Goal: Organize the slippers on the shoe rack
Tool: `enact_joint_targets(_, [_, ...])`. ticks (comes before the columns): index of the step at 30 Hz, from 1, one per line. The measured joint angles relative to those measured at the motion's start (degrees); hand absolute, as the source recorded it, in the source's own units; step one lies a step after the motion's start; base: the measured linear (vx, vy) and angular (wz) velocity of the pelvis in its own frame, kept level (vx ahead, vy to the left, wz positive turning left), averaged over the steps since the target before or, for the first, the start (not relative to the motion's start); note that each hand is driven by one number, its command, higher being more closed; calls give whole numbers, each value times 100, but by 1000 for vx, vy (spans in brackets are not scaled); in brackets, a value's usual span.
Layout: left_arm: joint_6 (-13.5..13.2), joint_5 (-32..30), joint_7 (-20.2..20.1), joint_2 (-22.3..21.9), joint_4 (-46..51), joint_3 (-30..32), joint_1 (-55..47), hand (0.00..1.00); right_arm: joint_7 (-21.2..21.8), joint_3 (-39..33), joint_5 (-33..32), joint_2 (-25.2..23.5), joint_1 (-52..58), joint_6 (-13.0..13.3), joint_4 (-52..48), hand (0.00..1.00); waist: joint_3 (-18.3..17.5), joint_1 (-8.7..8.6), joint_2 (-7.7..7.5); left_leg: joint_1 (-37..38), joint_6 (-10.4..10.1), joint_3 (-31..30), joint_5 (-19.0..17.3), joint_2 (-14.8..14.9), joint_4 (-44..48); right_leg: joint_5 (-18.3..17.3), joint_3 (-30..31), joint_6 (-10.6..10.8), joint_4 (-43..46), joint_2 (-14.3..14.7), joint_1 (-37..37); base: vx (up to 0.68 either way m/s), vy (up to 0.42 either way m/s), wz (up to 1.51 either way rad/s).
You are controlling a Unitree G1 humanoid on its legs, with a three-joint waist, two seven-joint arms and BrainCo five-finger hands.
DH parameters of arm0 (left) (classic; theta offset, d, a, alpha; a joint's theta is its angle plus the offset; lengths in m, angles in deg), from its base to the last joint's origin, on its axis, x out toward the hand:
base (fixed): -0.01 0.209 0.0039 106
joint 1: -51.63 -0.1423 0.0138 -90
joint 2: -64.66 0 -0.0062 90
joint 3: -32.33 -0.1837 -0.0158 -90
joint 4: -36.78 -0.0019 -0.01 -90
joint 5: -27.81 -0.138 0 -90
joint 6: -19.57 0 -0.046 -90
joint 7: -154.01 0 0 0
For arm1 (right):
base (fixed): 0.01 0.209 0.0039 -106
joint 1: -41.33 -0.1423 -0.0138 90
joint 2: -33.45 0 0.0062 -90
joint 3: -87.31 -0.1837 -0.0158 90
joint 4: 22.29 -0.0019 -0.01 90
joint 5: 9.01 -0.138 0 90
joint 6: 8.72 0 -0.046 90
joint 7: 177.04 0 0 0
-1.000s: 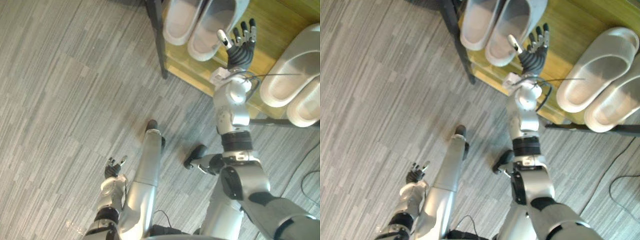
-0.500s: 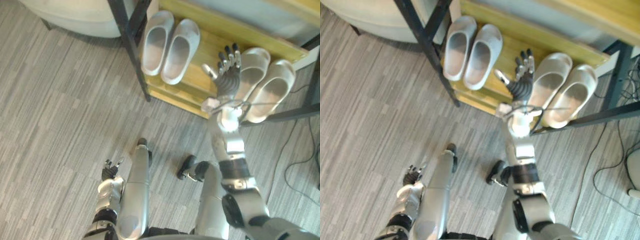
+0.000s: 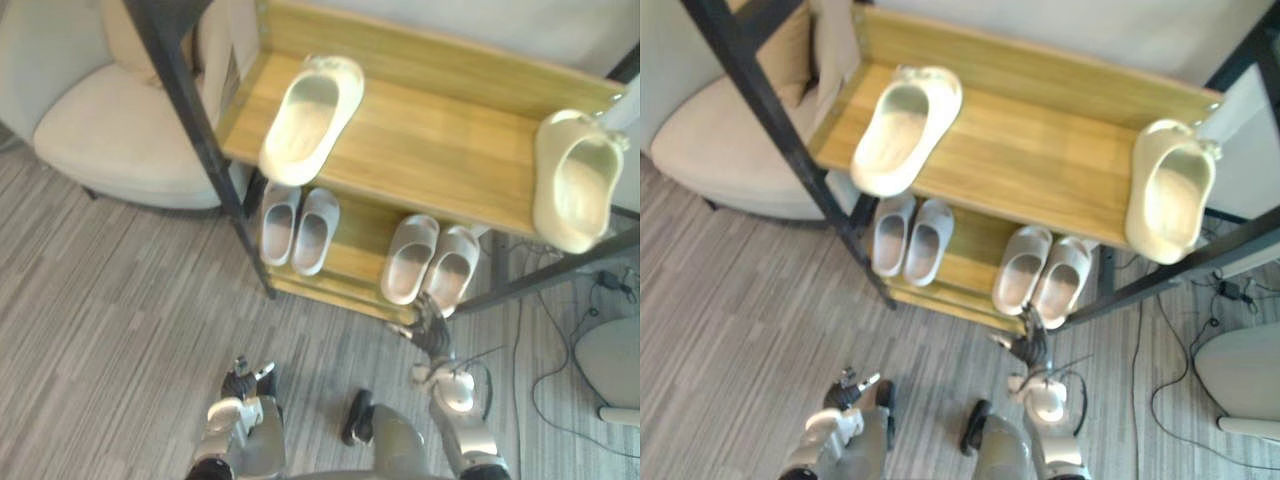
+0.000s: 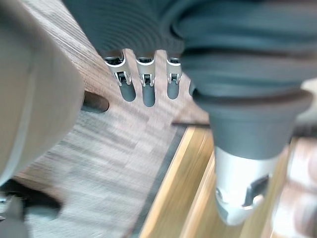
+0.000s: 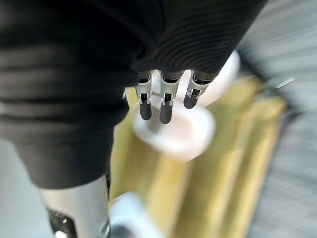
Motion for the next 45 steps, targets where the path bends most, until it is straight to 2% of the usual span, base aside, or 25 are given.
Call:
enact_joint_targets(1, [4,-17,0,1,-10,1,-16,0,6,-8,36,10,11,-6,109,0,-11,1,17,66,-2,13,3,0,-44,21,8,10,-72,22,55,159,43,-23])
enact_joint_targets(6, [24,-326,-2,47,-144,-28,-350,0,147,-456,250,53,29,-112,1870,0,-348,-63,278,691,-1,67,131,7,-687,333,22,91,-951,252,743,126,9,-7])
enact_joint_targets(12, [30,-647,-16,170,-211,-173,-547,0,146,-1014,234,96,-13,-214,2863,0,-527,-70,350,974,19,21,181,-41,-945,476,-53,134,-1386,303,1125,60,15,4])
enact_joint_targets(15, [24,-660,-105,171,-212,-226,-571,0,149,-1105,208,79,-19,-240,2912,0,-530,-70,350,990,31,15,192,-57,-960,535,-88,139,-1505,311,1210,14,12,5])
enact_joint_targets(19, [34,-878,54,153,-213,-281,-558,0,92,-1203,139,51,-126,-274,3132,0,-565,-68,362,1175,47,25,270,-82,-1151,579,-55,152,-1583,314,1316,-9,8,-3])
enact_joint_targets(24, [33,-987,61,212,-8,-1001,-487,0,81,-1301,29,47,-194,-310,3256,0,-615,-88,434,1307,70,29,305,-101,-1251,650,-38,151,-1730,333,1460,-2,2,-1])
enact_joint_targets(28, [24,-985,41,255,1150,-1859,-482,0,79,-1310,29,35,-256,-339,3284,0,-628,-89,458,1311,76,-8,338,-102,-1288,650,-72,151,-1733,336,1466,-7,0,4])
enact_joint_targets(30, [-33,-978,-107,318,2202,-2471,-466,0,104,-1317,21,35,-258,-339,3287,0,-655,-98,500,1312,87,-78,391,-119,-1378,648,-138,153,-1750,333,1469,14,-1,13])
enact_joint_targets(36, [-252,-848,-458,397,3736,-3372,-105,0,155,-1309,22,45,-342,-339,3315,0,-743,-226,614,1329,91,-150,417,-133,-1449,646,-199,148,-1814,339,1490,17,-1,6])
enact_joint_targets(42, [-360,-493,-437,469,4534,-3618,478,0,162,-1107,26,72,-375,-337,3315,0,-772,-302,616,1478,93,-78,416,-133,-1526,648,-134,143,-1833,343,1568,1,5,-6])
enact_joint_targets(45, [-405,-192,-298,480,4871,-3642,917,0,160,-992,26,91,-378,-337,3314,0,-779,-311,617,1481,93,-18,416,-131,-1526,666,-77,122,-1835,344,1561,-9,12,-9])
